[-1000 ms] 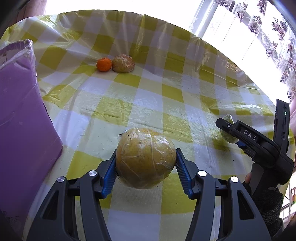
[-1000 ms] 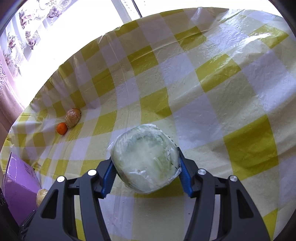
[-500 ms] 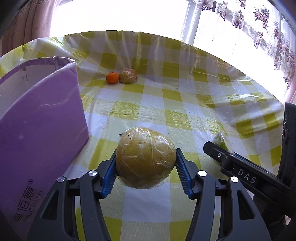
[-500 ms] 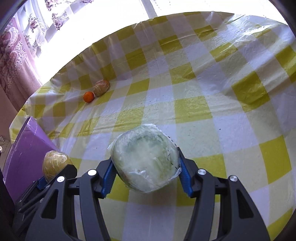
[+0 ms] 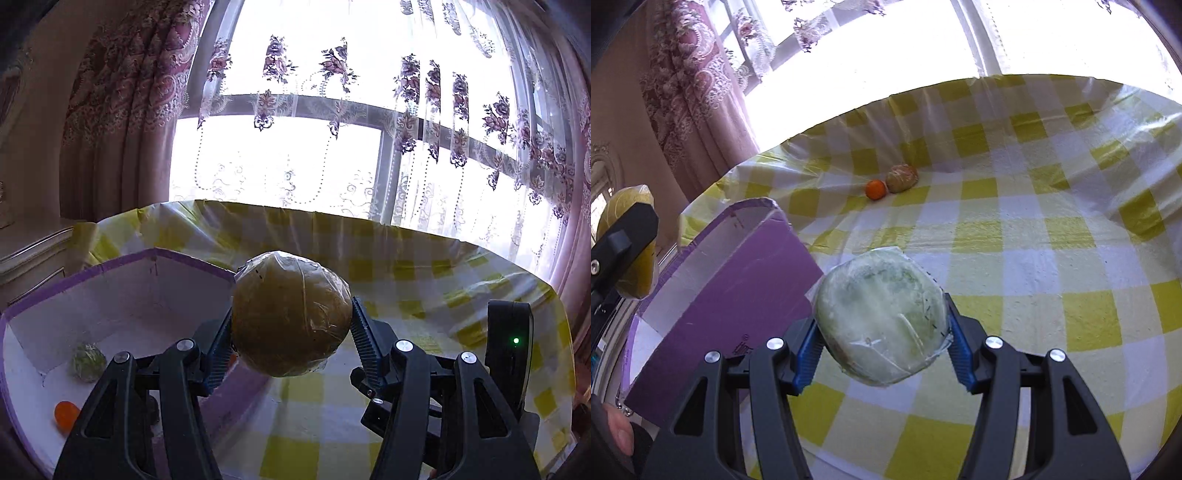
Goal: Organize fruits
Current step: 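Carry both wrapped fruits in both tools over the purple box, then open both tools to drop the wrapped fruits into the box, then move both open tools back over the cloth toward the last fruits, then close the right tool on the wrapped orange grapefruit, then close the left tool on the last tangerine while the right tool holds the grapefruit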
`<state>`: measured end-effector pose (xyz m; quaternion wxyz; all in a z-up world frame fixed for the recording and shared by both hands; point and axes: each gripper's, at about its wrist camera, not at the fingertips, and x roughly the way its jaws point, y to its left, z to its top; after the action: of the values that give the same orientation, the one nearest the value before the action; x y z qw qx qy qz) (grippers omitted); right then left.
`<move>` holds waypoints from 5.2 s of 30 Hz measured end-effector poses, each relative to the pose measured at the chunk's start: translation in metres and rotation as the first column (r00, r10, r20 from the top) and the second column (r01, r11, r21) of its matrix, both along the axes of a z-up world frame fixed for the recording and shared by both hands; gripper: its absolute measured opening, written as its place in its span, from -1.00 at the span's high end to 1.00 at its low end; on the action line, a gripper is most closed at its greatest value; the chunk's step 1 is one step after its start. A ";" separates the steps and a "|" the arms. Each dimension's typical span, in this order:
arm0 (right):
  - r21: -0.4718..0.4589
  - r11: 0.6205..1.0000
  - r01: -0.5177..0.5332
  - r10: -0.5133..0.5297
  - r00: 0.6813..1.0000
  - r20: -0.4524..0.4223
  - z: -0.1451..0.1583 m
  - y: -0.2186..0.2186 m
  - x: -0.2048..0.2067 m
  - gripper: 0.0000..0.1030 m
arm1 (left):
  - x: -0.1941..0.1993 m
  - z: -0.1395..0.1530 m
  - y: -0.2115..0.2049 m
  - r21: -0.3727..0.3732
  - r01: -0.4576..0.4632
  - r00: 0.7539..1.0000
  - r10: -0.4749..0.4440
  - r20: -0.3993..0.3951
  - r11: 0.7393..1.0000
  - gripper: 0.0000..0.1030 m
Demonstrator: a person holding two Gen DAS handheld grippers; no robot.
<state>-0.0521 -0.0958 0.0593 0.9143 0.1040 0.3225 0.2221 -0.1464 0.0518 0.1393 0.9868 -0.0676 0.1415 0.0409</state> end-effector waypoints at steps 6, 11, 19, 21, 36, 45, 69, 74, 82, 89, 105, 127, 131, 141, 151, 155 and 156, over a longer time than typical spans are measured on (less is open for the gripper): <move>0.014 0.992 -0.125 0.122 0.982 0.142 0.041 0.051 -0.025 -0.15 | -0.038 0.023 0.057 -0.008 -0.159 0.983 0.159 0.086 0.987 -0.09; 0.017 0.974 -0.227 0.218 0.952 0.214 0.068 0.091 -0.037 -0.15 | -0.055 0.033 0.094 -0.012 -0.235 0.967 0.235 0.097 0.972 -0.09; -0.044 0.936 -0.349 0.351 0.917 0.188 0.069 0.163 -0.037 -0.15 | -0.039 0.013 0.151 -0.136 -0.297 0.954 0.288 -0.084 0.945 -0.07; -0.061 0.930 -0.362 0.367 0.915 0.167 0.065 0.174 -0.033 -0.15 | -0.039 0.011 0.157 -0.158 -0.301 0.952 0.287 -0.105 0.940 -0.07; -0.447 0.742 -0.499 0.511 0.853 -0.104 0.035 0.241 -0.023 -0.47 | -0.010 -0.023 0.200 0.011 -0.453 0.778 0.402 -0.483 0.891 -0.72; -0.418 0.757 -0.503 0.515 0.852 -0.092 0.037 0.232 -0.022 -0.68 | 0.002 -0.033 0.200 0.086 -0.452 0.711 0.416 -0.567 0.888 -0.72; -0.008 0.943 -0.334 0.332 0.935 0.123 0.065 0.079 0.017 -0.94 | 0.011 0.044 0.066 0.196 -0.344 0.915 0.375 -0.151 0.918 -0.72; 0.056 0.993 -0.102 0.098 0.994 0.055 0.034 0.007 0.056 -0.94 | 0.045 0.041 -0.015 0.279 -0.087 0.990 0.115 -0.082 0.956 -0.72; 0.078 0.957 0.278 -0.274 0.960 -0.066 -0.015 -0.105 0.106 -0.94 | 0.136 -0.033 -0.100 0.167 0.278 0.932 -0.224 -0.284 0.946 -0.72; 0.077 0.915 0.397 -0.382 0.911 -0.158 -0.041 -0.160 0.132 -0.94 | 0.218 -0.106 -0.101 0.110 0.307 0.832 -0.211 -0.513 0.945 -0.72; -0.303 0.934 -0.187 0.150 0.978 -0.142 -0.046 0.004 0.272 -0.94 | 0.224 -0.128 -0.077 -0.104 0.373 0.741 -0.364 -0.564 0.922 -0.77; -0.461 0.766 -0.448 0.420 0.892 -0.170 -0.044 0.144 0.349 -0.26 | 0.219 -0.124 -0.069 -0.138 0.365 0.749 -0.378 -0.544 0.921 -0.78; -0.458 0.803 -0.382 0.356 0.923 -0.146 -0.041 0.105 0.329 -0.26 | 0.225 -0.125 -0.072 -0.137 0.363 0.749 -0.376 -0.545 0.922 -0.78; -0.315 0.948 -0.048 -0.004 0.987 -0.163 -0.029 -0.052 0.235 -0.26 | 0.230 -0.125 -0.084 -0.077 0.354 0.744 -0.331 -0.580 0.932 -0.78; -0.054 0.983 0.175 -0.182 0.972 -0.151 -0.040 -0.143 0.190 -0.26 | 0.246 -0.126 -0.075 -0.060 0.190 0.762 -0.185 -0.620 0.980 -0.78; 0.000 0.981 0.196 -0.193 0.966 -0.174 -0.043 -0.153 0.191 -0.26 | 0.291 -0.126 -0.057 -0.053 -0.015 0.775 -0.022 -0.631 0.998 -0.78; -0.002 0.982 0.188 -0.186 0.968 -0.171 -0.043 -0.153 0.190 -0.26 | 0.308 -0.127 -0.052 -0.034 -0.062 0.768 0.026 -0.640 0.997 -0.78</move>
<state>0.1379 -0.2492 0.0168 0.8994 0.1591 0.3867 0.1276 0.1616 -0.0002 0.0128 0.8764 -0.0792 0.4680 0.0810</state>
